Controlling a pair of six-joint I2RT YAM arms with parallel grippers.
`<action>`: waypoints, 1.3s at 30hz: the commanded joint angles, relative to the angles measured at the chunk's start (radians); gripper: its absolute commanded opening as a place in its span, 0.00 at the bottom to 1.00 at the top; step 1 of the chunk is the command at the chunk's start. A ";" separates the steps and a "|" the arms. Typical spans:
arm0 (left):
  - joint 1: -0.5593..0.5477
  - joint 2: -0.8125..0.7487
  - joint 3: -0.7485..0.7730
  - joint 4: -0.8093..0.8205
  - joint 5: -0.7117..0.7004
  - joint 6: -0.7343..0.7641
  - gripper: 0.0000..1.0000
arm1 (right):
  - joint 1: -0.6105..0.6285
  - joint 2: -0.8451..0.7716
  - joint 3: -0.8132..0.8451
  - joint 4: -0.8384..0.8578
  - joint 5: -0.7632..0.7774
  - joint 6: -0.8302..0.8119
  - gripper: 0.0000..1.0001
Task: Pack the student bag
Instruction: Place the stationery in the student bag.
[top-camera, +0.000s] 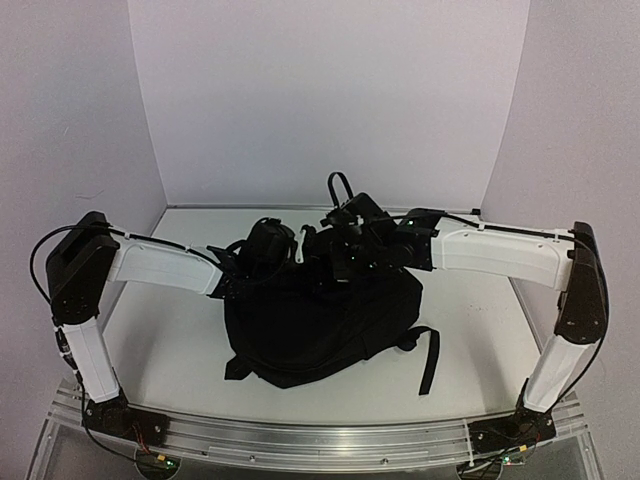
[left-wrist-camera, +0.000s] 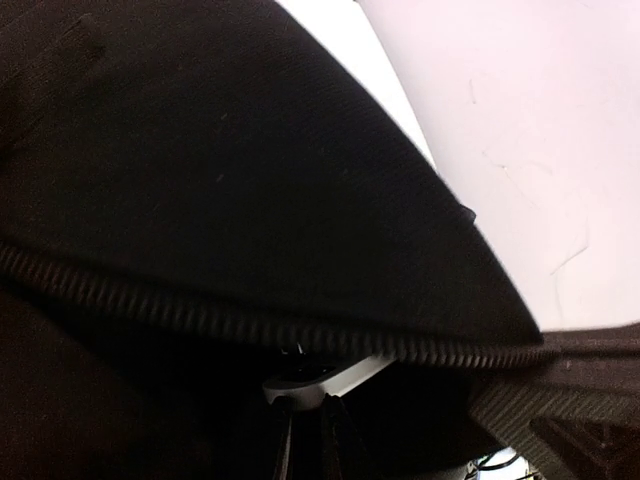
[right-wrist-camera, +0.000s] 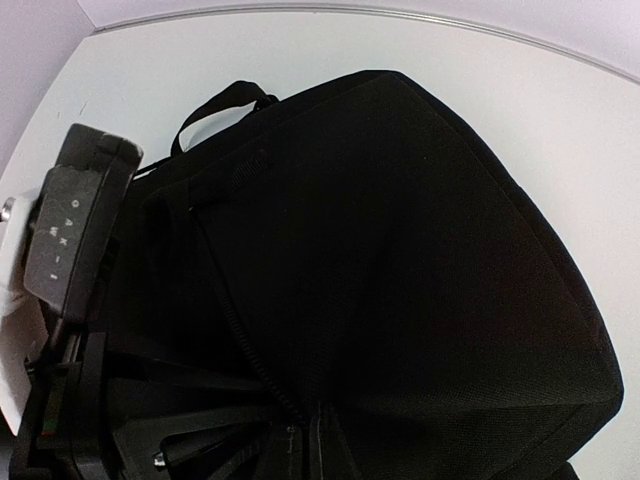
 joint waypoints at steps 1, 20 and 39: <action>0.001 0.023 0.067 0.083 0.029 -0.003 0.12 | -0.001 -0.068 0.001 0.057 0.006 0.014 0.00; 0.117 -0.431 -0.058 -0.467 -0.073 0.007 0.60 | 0.003 -0.060 -0.067 0.106 -0.162 -0.009 0.00; 0.247 -0.380 -0.060 -0.416 0.077 -0.026 0.90 | 0.029 0.058 -0.102 0.115 -0.247 0.003 0.27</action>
